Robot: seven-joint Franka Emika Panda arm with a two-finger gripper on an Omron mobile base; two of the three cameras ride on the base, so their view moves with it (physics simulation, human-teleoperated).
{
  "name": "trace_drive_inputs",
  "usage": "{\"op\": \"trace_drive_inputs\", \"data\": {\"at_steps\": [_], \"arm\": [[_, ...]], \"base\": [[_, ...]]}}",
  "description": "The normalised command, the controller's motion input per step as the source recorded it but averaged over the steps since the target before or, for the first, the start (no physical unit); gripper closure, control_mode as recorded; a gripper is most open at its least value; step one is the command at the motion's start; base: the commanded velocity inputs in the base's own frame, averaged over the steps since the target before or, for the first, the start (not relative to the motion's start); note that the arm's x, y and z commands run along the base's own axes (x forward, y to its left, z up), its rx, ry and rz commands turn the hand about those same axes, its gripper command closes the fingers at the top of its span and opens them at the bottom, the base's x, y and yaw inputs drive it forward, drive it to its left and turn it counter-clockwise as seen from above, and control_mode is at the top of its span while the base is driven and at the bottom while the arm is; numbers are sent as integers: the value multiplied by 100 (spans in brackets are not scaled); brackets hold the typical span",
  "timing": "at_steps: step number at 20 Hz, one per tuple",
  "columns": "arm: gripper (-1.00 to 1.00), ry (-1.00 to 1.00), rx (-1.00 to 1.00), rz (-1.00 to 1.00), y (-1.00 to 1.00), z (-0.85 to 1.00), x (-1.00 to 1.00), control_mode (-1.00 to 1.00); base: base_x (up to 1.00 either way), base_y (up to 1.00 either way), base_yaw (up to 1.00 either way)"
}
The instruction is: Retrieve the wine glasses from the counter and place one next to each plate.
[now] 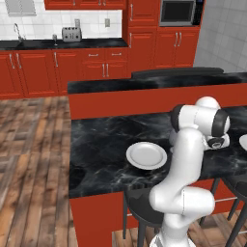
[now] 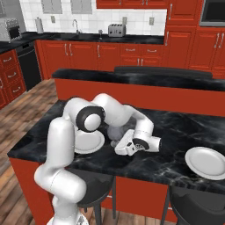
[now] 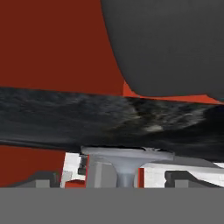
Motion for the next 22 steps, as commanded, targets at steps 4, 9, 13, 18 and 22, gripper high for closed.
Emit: {"op": "trace_drive_inputs", "data": {"at_steps": [4, 9, 13, 18, 22], "arm": [[-100, 0, 0, 0, -8, 0, -31, -100], [-100, 0, 0, -1, -20, 0, -23, -100], [-100, 0, 1, -8, -27, 8, -31, -100], [-100, -17, 1, -6, -6, 40, -75, -100], [-100, -31, 0, 0, 20, 79, -100, -100]], "base": [[0, 0, 0], [0, 0, 0], [0, 0, 0], [0, 0, 0], [0, 0, 0]]}}
